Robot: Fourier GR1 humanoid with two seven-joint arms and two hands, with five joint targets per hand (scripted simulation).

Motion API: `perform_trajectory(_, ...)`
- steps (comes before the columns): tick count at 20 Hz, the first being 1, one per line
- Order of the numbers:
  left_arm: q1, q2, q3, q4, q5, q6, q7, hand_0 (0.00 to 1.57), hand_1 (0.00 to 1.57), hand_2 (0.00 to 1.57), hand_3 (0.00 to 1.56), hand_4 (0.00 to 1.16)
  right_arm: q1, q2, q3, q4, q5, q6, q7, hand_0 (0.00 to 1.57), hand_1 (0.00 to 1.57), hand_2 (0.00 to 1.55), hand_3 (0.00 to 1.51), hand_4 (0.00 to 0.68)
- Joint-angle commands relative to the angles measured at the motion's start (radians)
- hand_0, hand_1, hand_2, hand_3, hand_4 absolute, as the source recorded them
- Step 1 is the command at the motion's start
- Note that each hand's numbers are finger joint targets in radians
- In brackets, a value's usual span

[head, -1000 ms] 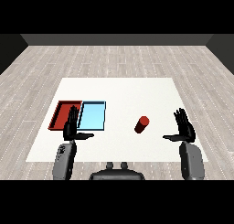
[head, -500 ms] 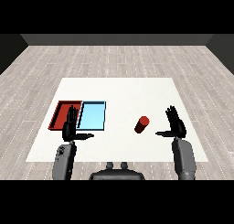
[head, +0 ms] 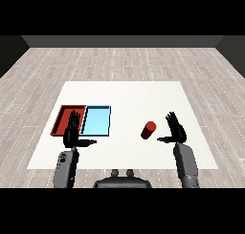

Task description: Pick the red can and put it in the red box

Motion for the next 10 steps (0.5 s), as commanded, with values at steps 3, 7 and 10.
perform_trajectory(3,-0.075,0.049,0.055,0.031,0.050,-0.029,0.048,0.00,0.00,0.00,0.00,0.00,-0.018,0.030,0.023,0.101,0.031,-0.005,-0.079,0.00,0.00,0.00,0.00,0.000)
perform_trajectory(7,-0.022,-0.008,-0.004,-0.081,0.026,0.029,0.099,0.00,0.00,0.00,0.00,0.00,-0.047,0.036,0.023,0.149,0.017,0.004,-0.088,0.00,0.00,0.00,0.00,0.000)
perform_trajectory(10,0.025,0.002,0.012,-0.012,0.028,-0.006,0.009,0.00,0.00,0.00,0.00,0.00,-0.033,0.106,0.071,0.091,0.023,-0.050,-0.034,0.00,0.00,0.00,0.00,0.000)
